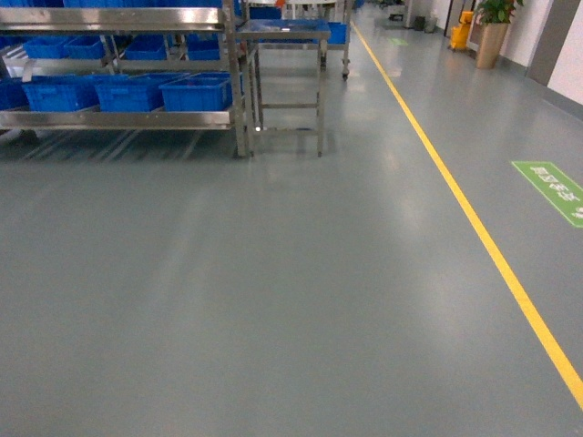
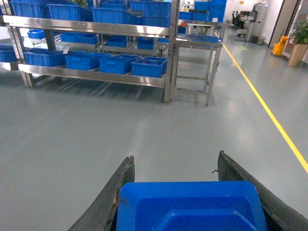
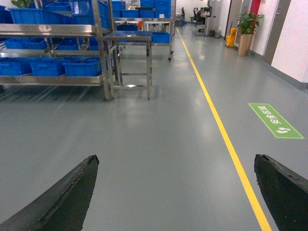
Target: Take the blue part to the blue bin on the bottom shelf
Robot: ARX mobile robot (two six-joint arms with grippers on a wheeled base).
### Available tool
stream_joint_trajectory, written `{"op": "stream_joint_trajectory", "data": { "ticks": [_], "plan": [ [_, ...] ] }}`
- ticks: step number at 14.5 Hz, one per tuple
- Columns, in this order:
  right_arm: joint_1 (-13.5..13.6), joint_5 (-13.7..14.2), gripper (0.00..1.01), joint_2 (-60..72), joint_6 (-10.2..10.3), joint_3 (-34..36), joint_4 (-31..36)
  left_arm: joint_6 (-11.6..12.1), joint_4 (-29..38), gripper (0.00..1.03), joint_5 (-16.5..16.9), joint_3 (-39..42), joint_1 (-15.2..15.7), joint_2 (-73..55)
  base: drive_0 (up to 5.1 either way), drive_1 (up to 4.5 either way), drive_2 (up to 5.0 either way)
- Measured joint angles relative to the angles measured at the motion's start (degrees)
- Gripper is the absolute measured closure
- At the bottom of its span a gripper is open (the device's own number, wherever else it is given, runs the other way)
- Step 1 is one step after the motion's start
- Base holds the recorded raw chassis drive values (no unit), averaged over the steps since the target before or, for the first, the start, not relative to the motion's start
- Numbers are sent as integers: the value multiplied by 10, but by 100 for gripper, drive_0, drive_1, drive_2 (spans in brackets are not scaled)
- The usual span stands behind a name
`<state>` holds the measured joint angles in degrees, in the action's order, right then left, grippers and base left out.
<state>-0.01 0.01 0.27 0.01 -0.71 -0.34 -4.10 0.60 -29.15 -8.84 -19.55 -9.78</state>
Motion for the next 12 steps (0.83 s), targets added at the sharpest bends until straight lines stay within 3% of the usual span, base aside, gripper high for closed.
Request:
{"op": "stream_joint_trajectory", "data": {
  "ticks": [12],
  "plan": [
    [0,0,3,0,0,0,2,0,3,59,0,0,1,1,3,421,-415]
  ]
}}
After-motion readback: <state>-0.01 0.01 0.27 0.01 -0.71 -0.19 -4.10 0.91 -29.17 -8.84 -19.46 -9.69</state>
